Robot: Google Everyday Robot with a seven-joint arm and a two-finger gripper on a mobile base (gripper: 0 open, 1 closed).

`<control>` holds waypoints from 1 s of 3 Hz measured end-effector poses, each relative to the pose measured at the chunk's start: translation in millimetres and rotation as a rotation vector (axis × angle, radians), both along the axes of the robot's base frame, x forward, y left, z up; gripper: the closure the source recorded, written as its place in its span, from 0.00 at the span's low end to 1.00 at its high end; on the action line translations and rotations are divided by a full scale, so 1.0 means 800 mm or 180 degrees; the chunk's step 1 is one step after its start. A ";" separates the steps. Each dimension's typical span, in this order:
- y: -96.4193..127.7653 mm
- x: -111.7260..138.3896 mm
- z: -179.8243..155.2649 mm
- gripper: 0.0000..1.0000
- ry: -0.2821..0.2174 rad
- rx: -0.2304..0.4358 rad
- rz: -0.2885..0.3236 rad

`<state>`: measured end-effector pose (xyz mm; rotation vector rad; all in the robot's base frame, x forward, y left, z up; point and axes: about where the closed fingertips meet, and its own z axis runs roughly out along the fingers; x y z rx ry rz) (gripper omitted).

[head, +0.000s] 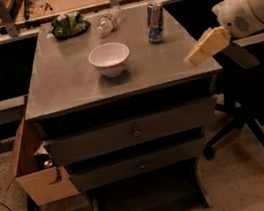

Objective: Knock redbull can over

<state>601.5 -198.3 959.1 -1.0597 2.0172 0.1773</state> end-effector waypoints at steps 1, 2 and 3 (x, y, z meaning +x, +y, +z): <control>-0.004 0.020 0.014 0.00 -0.0166 0.0097 -0.0196; -0.003 0.022 0.013 0.00 -0.0182 0.0107 -0.0197; 0.001 0.042 0.002 0.00 -0.0281 0.0262 -0.0301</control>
Offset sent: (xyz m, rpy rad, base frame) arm 0.0163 -0.0037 0.0101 0.0307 -0.0488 -0.0640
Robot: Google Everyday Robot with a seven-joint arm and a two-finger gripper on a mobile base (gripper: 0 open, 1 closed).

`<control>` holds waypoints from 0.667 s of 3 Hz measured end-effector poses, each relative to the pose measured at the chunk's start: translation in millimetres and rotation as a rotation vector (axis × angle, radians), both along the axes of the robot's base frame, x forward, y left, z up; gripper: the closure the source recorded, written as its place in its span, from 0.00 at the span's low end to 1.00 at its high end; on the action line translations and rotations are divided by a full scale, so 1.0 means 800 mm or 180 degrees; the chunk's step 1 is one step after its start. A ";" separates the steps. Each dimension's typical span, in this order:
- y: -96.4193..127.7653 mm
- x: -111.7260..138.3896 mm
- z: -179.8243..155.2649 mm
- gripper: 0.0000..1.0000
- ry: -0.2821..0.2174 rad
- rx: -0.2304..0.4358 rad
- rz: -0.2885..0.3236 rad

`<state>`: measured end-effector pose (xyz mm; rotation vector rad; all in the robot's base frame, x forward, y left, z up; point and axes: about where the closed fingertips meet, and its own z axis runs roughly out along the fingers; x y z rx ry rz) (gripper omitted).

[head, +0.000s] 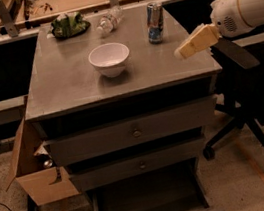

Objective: Knock redbull can over

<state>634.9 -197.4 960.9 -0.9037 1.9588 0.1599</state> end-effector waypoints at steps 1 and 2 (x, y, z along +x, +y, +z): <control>0.005 0.040 -0.010 0.00 -0.0168 0.0182 -0.0119; 0.012 0.083 -0.019 0.00 -0.0325 0.0440 -0.0273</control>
Offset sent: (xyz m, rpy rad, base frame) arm 0.1086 0.0097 -0.0215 0.2404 -0.1717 -0.1582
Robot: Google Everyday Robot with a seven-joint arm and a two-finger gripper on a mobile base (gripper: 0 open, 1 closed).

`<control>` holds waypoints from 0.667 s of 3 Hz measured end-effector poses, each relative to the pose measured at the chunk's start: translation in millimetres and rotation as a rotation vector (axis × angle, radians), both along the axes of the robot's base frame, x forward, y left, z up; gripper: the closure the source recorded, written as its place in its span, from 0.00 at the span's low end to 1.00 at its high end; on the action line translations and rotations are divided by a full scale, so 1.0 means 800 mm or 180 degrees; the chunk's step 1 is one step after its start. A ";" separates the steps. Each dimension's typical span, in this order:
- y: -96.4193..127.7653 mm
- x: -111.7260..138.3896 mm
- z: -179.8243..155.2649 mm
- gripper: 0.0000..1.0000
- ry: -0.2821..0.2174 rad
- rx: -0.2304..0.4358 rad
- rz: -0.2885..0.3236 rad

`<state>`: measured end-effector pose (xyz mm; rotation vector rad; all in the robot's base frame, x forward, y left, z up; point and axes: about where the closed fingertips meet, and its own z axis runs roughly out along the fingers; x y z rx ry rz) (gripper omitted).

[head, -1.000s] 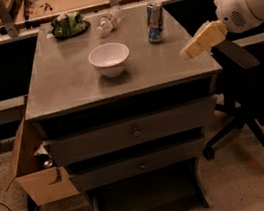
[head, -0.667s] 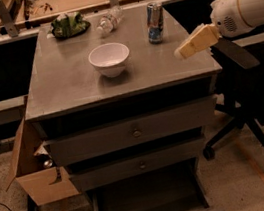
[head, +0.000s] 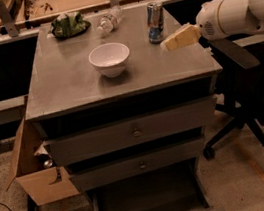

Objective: Knock redbull can over

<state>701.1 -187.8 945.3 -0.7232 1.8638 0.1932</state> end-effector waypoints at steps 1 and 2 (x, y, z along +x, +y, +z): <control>0.012 0.071 -0.029 0.00 -0.0247 0.0338 -0.0054; 0.018 0.118 -0.042 0.00 -0.0408 0.0536 -0.0066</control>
Offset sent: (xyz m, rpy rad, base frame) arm 0.1366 0.0141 -0.0434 0.2400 -0.1914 -0.0318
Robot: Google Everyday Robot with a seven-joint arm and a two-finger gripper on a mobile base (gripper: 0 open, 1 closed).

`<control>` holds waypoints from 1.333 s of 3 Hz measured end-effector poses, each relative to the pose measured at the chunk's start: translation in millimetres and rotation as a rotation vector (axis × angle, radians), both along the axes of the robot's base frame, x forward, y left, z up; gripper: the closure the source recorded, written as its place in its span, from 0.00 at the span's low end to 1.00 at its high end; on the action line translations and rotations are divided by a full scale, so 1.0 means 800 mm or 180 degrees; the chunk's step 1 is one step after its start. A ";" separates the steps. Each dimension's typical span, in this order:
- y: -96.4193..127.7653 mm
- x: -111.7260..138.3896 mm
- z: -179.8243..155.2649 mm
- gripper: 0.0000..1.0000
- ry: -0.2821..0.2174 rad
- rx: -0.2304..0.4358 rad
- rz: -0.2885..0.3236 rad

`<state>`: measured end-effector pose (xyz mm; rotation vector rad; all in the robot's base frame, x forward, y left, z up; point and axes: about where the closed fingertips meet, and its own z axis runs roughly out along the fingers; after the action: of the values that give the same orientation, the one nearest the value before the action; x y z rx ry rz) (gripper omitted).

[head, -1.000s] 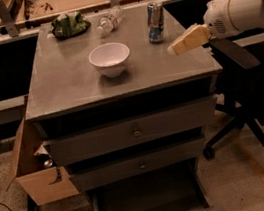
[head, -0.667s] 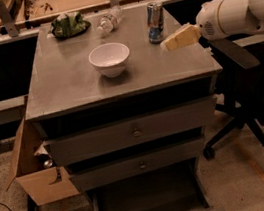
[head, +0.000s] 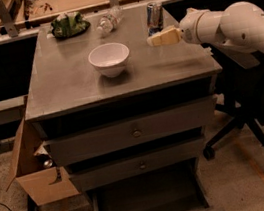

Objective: Knock redbull can over

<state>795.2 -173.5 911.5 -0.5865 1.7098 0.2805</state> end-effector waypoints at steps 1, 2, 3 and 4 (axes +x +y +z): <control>0.021 0.042 -0.003 0.00 -0.0118 0.0135 0.0034; 0.033 0.080 -0.004 0.00 -0.0203 0.0217 0.0048; 0.044 0.112 -0.005 0.18 -0.0259 0.0274 0.0088; 0.055 0.127 0.005 0.49 -0.0133 0.0207 0.0112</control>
Offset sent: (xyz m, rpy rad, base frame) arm 0.1004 0.0316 0.0005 0.0983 -0.1023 0.0119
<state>896.4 -129.4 915.6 -0.5713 1.6453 0.3453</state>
